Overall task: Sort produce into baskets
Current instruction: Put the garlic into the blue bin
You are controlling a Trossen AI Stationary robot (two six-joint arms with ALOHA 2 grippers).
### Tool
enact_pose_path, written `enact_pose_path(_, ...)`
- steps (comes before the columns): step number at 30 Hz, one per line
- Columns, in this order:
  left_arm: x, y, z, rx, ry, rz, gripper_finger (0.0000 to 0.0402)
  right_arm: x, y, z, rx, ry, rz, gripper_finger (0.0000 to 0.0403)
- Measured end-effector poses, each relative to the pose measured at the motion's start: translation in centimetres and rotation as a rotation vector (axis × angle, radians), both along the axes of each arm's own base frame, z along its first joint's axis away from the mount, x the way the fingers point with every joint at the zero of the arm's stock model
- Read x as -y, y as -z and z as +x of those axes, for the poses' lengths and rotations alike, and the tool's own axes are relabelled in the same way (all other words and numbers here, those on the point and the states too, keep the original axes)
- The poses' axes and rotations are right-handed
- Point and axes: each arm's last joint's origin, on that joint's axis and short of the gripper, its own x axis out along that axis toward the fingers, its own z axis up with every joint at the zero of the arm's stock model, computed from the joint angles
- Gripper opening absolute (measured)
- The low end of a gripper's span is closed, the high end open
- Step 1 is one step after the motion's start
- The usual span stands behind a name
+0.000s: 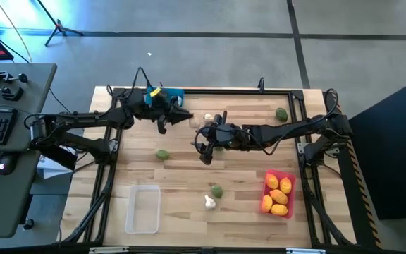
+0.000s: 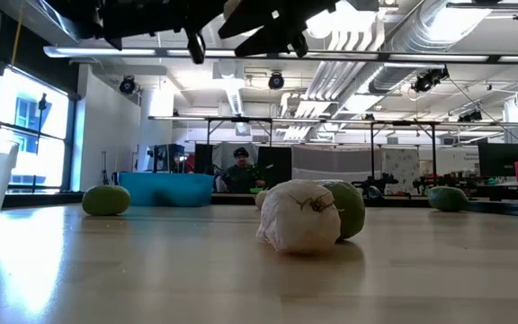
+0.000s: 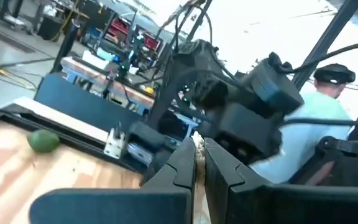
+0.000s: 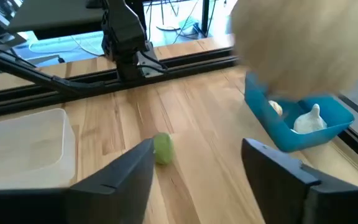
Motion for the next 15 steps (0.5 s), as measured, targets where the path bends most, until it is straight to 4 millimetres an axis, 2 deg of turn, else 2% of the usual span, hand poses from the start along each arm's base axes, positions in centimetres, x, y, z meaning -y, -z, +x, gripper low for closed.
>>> enact_pose_path(4, -1.2, -1.2, -0.3, 0.027, -0.048, 0.045, 0.0001, 0.0, 0.1, -0.1, -0.016, 0.001, -0.002, 0.0251)
enact_pose_path(8, -3.0, -0.5, -0.9, -0.053, -0.126, 0.042, 0.0001, 0.0, 0.4, -0.2, -0.032, 0.020, 0.031, 0.0244)
enact_pose_path(11, -4.6, 0.2, -1.7, -0.128, -0.193, 0.043, 0.0001, 0.0, 0.7, -0.4, -0.059, 0.035, 0.058, 0.0216)
enact_pose_path(15, -6.7, 1.7, -3.0, -0.275, -0.358, 0.050, 0.0000, 0.1, 1.1, -0.6, -0.103, 0.052, 0.080, 0.0151)
